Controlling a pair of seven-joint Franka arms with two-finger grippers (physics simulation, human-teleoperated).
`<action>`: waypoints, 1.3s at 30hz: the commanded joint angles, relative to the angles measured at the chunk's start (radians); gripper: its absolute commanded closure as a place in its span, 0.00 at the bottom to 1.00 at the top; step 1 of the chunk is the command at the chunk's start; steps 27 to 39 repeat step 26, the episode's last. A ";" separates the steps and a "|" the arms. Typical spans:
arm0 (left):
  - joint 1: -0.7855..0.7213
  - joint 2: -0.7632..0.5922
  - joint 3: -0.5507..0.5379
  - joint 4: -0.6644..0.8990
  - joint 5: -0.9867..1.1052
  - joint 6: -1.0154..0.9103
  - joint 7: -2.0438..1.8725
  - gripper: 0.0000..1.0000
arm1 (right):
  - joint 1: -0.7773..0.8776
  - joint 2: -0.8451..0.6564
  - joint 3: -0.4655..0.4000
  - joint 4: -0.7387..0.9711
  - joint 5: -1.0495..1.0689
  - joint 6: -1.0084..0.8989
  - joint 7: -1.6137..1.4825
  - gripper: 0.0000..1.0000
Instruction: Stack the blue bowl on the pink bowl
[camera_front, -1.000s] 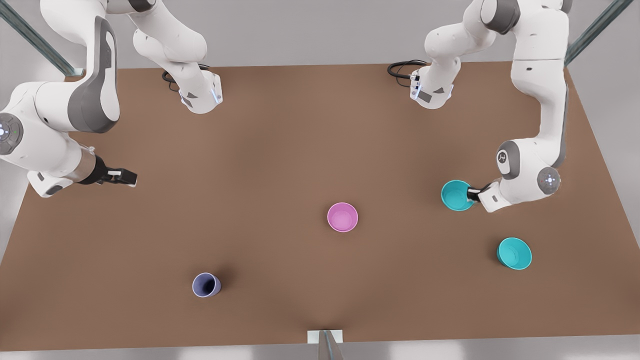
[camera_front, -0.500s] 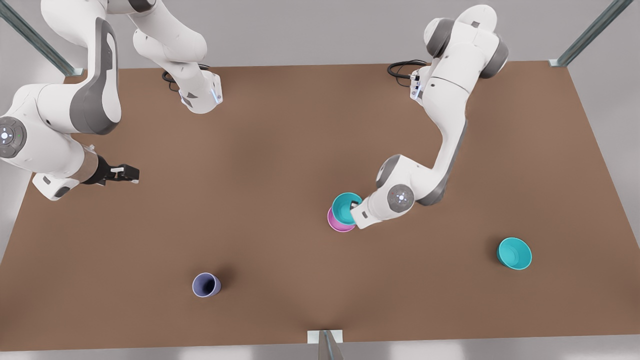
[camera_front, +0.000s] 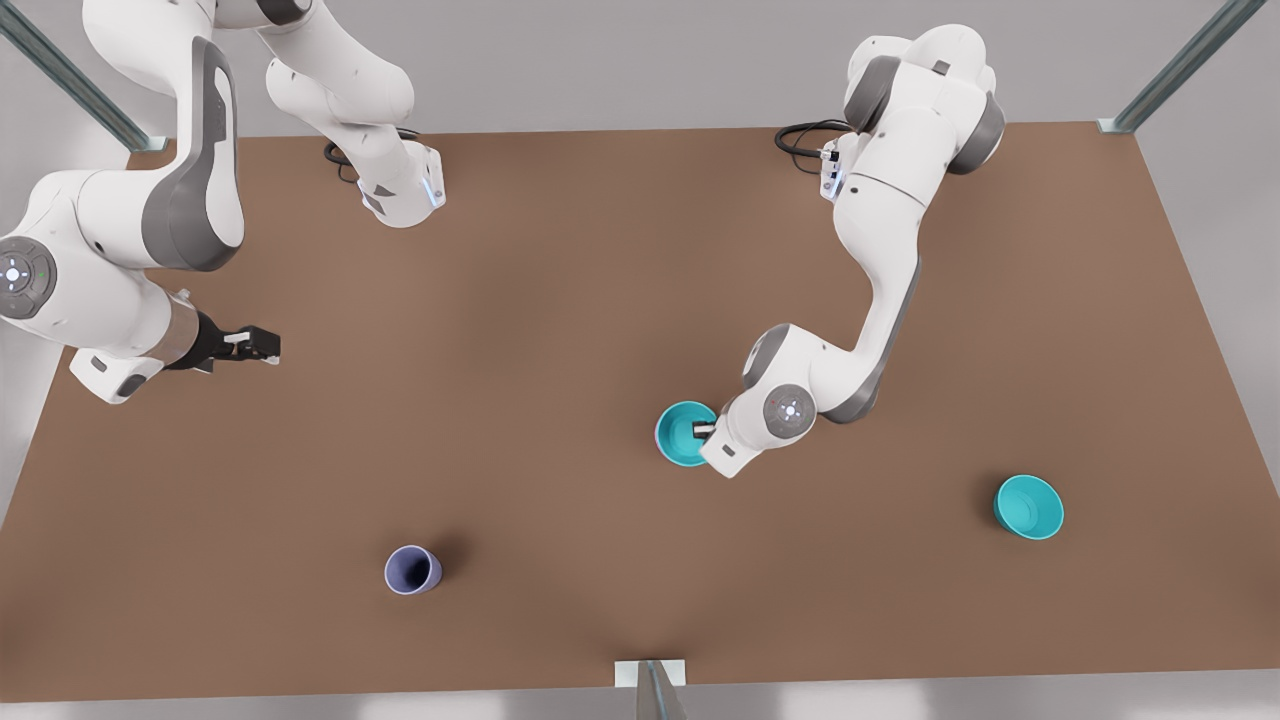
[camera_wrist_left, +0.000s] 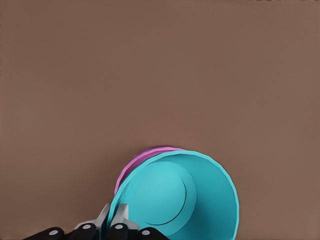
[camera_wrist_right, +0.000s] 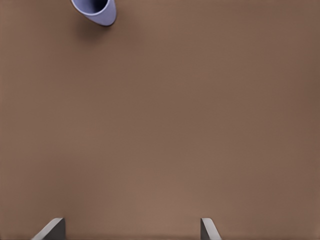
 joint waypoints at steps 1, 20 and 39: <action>0.000 0.001 0.000 -0.002 -0.004 0.004 -0.243 0.79 | 0.000 0.000 0.000 0.000 0.001 -0.001 -0.045 0.00; 0.258 -0.358 -0.002 0.173 0.229 -0.777 0.382 0.00 | 0.002 0.002 0.000 0.000 0.001 -0.001 -0.044 0.00; 0.219 -0.564 0.067 0.034 0.210 -0.708 0.380 0.00 | 0.002 0.003 0.002 0.000 0.001 -0.002 -0.044 0.00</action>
